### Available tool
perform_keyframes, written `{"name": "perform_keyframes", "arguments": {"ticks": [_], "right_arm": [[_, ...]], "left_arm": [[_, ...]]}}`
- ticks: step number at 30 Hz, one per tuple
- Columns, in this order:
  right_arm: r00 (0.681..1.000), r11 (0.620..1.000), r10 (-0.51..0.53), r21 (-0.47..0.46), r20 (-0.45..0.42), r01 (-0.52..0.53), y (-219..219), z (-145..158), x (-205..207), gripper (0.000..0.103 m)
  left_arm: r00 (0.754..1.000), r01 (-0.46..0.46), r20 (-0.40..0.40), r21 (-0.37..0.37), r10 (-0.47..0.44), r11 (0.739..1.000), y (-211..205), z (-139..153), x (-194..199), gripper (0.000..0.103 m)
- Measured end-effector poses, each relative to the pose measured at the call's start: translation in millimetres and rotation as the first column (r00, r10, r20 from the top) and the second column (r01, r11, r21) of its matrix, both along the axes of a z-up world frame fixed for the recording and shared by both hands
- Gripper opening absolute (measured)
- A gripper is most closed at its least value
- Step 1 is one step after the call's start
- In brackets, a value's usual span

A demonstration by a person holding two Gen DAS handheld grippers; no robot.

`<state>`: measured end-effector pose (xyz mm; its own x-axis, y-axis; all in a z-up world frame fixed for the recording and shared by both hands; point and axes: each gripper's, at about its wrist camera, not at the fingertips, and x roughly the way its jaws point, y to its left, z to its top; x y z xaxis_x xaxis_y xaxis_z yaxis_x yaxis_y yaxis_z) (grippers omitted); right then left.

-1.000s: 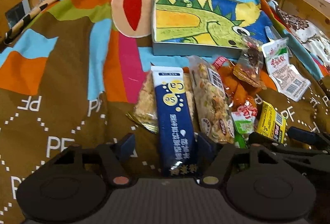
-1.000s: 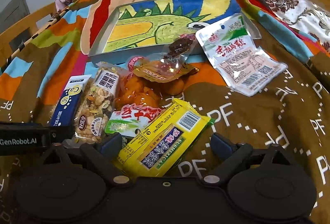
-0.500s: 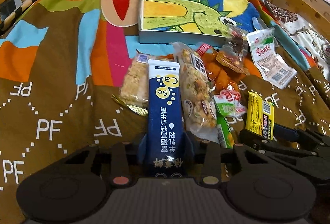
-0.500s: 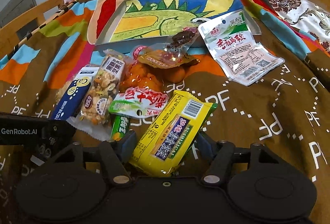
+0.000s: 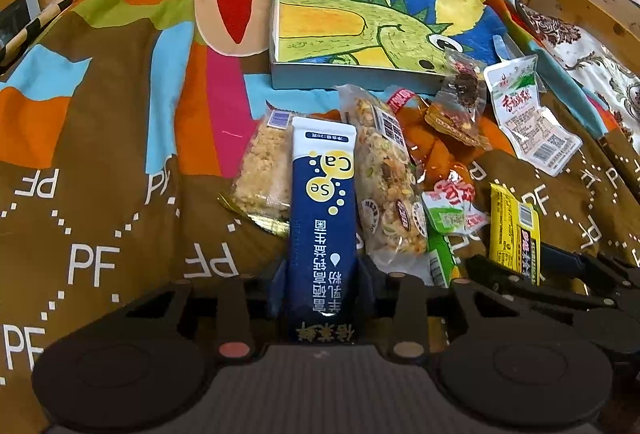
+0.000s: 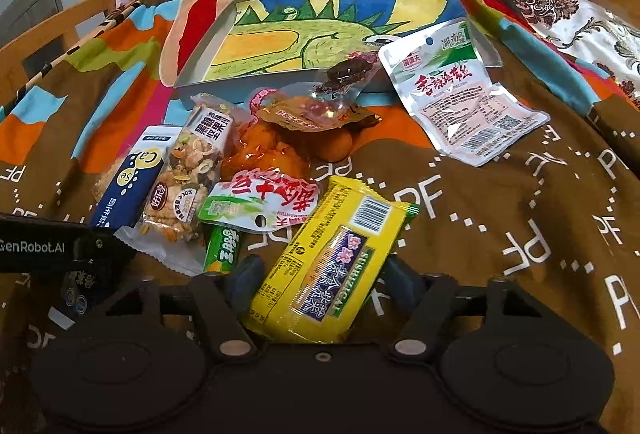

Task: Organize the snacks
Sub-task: 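Lower the left tool onto the blue milk stick while the right tool lowers onto the yellow biscuit pack, then carry the blue stick with the left tool while the right tool carries the yellow pack into the tray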

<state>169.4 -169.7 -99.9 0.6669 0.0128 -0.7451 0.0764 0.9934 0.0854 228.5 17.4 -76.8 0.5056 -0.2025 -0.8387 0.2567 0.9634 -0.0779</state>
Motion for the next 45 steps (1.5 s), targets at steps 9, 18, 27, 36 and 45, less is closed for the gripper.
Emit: {"name": "perform_keyframes", "arguments": {"ticks": [9, 18, 27, 36, 45], "right_arm": [[0.997, 0.996, 0.071, -0.052, 0.019, -0.07, 6, 1, -15, 0.064], [0.997, 0.998, 0.063, -0.024, 0.036, -0.062, 3, 0, -14, 0.06], [0.982, 0.984, 0.143, -0.127, 0.126, -0.127, 14, 16, -34, 0.058], [0.923, 0.948, 0.254, -0.265, 0.29, -0.178, 27, 44, -42, 0.058], [0.873, 0.932, 0.283, -0.328, 0.397, -0.153, 19, 77, 31, 0.058]], "left_arm": [[0.999, -0.025, -0.041, -0.038, 0.024, 0.999, 7, 2, -5, 0.043], [0.999, -0.031, -0.021, -0.015, 0.031, 0.999, 4, 2, -6, 0.038], [0.996, -0.084, 0.016, -0.131, 0.086, 0.988, 18, 19, -26, 0.036], [0.966, -0.072, 0.232, -0.191, 0.117, 0.979, 14, 51, -39, 0.036], [0.894, -0.102, 0.385, -0.322, 0.228, 0.941, 7, 70, 27, 0.036]]}}
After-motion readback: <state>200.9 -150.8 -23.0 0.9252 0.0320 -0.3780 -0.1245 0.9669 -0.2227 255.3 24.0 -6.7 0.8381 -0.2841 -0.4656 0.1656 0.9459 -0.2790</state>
